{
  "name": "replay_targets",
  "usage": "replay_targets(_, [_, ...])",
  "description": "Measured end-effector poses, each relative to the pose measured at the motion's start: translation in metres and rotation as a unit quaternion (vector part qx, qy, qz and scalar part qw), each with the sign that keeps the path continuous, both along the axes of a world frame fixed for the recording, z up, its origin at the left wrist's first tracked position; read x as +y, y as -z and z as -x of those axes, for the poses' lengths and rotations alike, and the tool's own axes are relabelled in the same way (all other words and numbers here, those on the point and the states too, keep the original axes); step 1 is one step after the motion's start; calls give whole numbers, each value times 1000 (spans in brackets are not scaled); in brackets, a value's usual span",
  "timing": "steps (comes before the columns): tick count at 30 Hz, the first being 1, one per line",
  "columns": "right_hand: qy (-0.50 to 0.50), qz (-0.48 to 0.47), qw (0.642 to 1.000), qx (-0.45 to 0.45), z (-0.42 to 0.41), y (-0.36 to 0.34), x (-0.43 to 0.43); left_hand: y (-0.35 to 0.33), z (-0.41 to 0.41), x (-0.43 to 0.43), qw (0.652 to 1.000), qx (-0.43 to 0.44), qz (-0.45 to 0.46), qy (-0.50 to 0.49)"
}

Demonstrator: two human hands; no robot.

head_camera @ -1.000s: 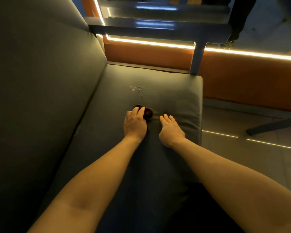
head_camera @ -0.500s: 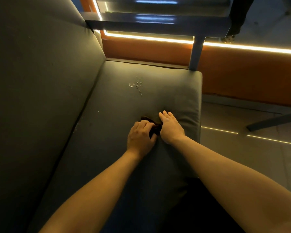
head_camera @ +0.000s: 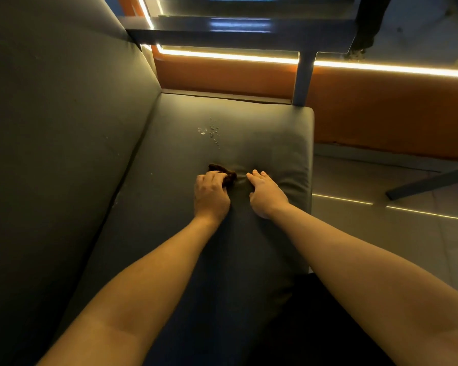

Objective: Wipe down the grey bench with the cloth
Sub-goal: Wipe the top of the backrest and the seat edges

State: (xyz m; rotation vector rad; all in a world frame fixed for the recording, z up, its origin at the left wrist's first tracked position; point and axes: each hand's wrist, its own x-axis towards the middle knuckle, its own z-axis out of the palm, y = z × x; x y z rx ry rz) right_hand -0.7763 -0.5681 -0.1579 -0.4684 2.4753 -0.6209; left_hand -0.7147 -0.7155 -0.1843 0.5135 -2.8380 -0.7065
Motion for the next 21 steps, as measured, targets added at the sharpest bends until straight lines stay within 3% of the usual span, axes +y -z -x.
replay_targets(7, [12, 20, 1000, -17, 0, -6, 2, 1, -31, 45, 998, 29, -7, 57])
replay_targets(12, [17, 25, 999, -22, -2, -6, 3, -3, -28, 22, 994, 2, 35, 104])
replay_targets(17, [15, 28, 999, -34, -3, -9, 3, -8, -9, -1, 999, -29, -16, -15])
replay_targets(21, [50, 58, 996, -45, -5, -11, 1, -15, -5, 31, 999, -5, -33, -7])
